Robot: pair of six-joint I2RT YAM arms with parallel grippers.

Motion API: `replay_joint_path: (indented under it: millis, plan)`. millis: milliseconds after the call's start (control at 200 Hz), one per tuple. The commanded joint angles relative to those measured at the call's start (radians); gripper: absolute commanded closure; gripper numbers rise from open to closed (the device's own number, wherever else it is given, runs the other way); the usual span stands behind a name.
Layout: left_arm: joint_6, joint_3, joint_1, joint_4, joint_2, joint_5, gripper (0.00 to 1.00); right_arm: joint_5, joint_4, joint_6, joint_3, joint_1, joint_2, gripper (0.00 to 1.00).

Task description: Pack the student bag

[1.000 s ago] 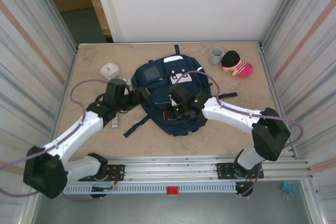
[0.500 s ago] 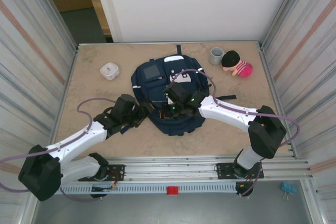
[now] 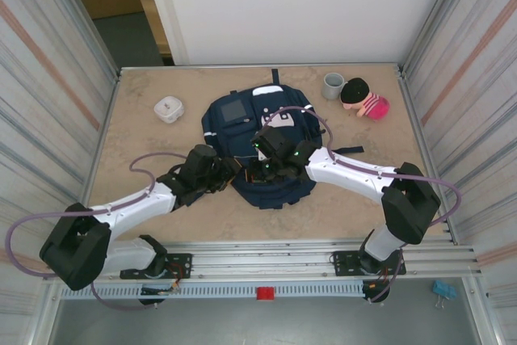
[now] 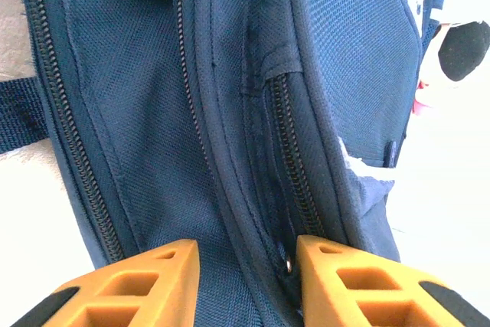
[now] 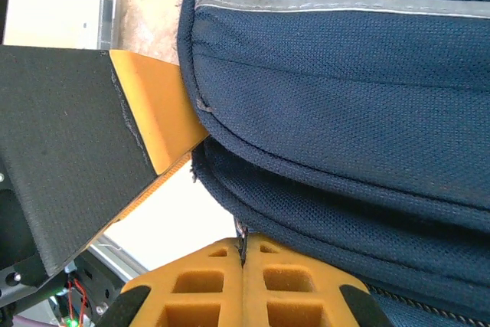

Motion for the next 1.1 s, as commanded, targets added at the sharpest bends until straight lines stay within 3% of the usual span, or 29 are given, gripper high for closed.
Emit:
replay_joint_path:
  millis: [0, 140, 356, 561, 882, 1092]
  plan:
    - [-0.031, -0.038, -0.001, 0.040, 0.016, -0.041, 0.64, -0.001, 0.047, -0.014, 0.021, 0.009, -0.013, 1.00]
    - [-0.044, -0.048, -0.001, 0.083, 0.038, -0.024, 0.71, 0.002, 0.055, -0.006, 0.014, 0.009, -0.014, 1.00]
    - [-0.013, -0.032, 0.008, 0.051, 0.041, -0.030, 0.95, 0.027, 0.008, -0.010, 0.003, 0.007, -0.039, 1.00]
    - [0.034, -0.045, 0.046, -0.025, -0.013, -0.043, 0.98, 0.088, -0.136, -0.059, -0.021, -0.028, -0.080, 1.00]
    - [0.026, -0.048, 0.055, 0.019, 0.002, -0.004, 0.98, -0.001, -0.115, -0.102, -0.036, -0.028, -0.034, 1.00]
    - [0.030, -0.035, 0.053, 0.020, 0.003, 0.008, 0.98, 0.004, -0.102, -0.102, -0.029, -0.024, 0.016, 0.88]
